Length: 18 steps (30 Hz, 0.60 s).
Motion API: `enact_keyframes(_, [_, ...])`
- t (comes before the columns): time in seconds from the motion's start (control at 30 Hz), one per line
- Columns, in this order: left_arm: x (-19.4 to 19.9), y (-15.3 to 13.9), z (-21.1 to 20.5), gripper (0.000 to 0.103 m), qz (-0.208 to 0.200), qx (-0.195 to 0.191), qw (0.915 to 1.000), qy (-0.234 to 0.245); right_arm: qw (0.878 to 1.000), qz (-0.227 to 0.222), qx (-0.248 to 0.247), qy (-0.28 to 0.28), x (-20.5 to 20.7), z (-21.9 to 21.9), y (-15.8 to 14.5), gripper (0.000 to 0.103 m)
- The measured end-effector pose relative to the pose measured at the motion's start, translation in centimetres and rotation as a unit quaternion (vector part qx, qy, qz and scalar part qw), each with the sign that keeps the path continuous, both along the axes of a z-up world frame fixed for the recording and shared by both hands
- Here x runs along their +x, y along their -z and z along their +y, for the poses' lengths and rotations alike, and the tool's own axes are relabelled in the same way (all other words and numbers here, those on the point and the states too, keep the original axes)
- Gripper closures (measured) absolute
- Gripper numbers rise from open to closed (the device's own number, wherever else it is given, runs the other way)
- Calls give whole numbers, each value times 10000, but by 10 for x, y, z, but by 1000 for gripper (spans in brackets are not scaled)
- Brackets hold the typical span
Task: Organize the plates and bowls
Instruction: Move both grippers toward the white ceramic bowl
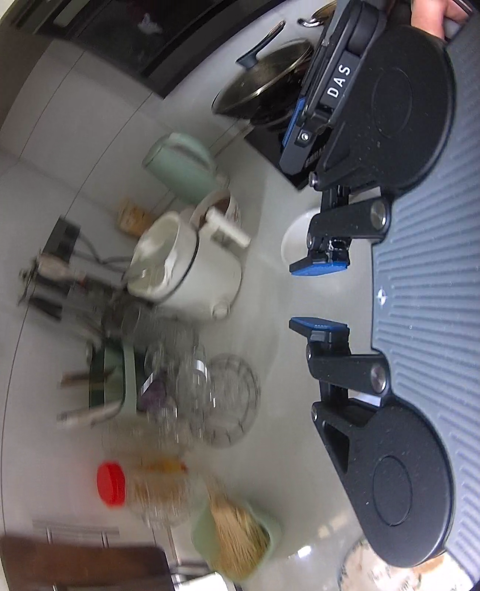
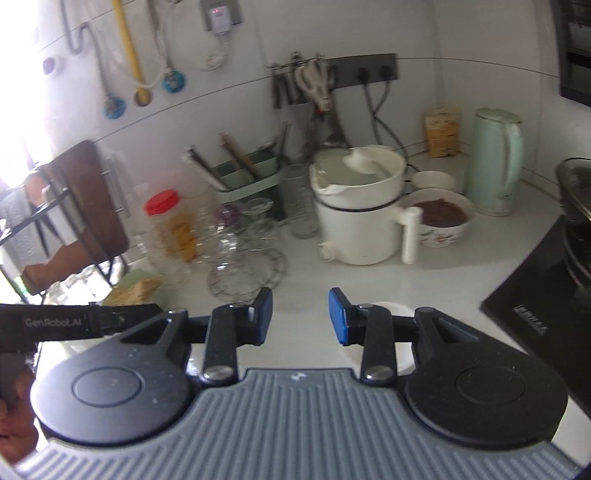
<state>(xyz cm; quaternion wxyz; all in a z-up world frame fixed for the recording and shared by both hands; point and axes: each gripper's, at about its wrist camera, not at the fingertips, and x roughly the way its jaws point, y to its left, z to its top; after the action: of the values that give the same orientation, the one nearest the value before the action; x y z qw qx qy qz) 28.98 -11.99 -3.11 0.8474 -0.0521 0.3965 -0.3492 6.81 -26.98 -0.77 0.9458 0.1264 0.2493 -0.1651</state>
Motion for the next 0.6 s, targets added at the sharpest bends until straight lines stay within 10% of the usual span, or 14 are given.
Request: enact_keyframes(0.6, [35,86,-135,56,570,484,9948,695,9982,219,-309,466,0,-84,49,66])
